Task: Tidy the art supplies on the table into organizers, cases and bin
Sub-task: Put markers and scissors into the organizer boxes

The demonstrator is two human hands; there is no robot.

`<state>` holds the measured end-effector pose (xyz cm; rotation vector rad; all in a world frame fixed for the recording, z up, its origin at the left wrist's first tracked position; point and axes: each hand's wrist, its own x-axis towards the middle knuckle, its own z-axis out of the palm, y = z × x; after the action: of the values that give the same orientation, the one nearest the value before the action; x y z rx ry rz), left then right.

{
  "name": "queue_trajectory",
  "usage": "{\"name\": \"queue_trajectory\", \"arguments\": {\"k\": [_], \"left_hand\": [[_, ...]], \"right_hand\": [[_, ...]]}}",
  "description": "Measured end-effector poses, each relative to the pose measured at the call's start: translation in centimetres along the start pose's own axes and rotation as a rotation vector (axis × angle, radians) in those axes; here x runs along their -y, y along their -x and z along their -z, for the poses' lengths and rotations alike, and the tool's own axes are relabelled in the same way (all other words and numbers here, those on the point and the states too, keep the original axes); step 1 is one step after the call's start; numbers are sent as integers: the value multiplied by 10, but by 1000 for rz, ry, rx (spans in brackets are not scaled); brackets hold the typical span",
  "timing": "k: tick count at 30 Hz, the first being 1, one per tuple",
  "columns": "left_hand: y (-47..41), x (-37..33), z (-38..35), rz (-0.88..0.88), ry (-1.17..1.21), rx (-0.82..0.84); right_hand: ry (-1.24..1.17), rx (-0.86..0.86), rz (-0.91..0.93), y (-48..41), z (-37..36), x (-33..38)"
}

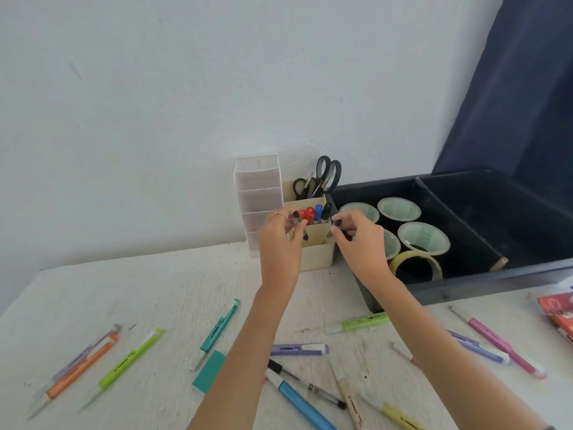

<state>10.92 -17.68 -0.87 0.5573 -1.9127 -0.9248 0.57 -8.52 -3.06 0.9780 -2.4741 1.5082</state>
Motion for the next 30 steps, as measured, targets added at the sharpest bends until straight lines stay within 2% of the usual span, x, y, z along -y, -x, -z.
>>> {"name": "queue_trajectory", "arguments": {"k": [6, 11, 15, 18, 21, 27, 30], "left_hand": [[-1, 10, -17, 7, -75, 159], [14, 14, -17, 4, -55, 363], [26, 13, -11, -44, -103, 379], [41, 5, -1, -39, -118, 312], [62, 1, 11, 29, -53, 245], [109, -2, 29, 228, 17, 135], [128, -1, 37, 281, 12, 97]], "right_hand": [[163, 49, 23, 2, -1, -3], [273, 63, 213, 20, 7, 2], [245, -99, 335, 44, 12, 9], [199, -123, 373, 63, 16, 13], [157, -27, 362, 87, 21, 11], [223, 373, 334, 143, 26, 8], [347, 503, 293, 169, 24, 5]]}}
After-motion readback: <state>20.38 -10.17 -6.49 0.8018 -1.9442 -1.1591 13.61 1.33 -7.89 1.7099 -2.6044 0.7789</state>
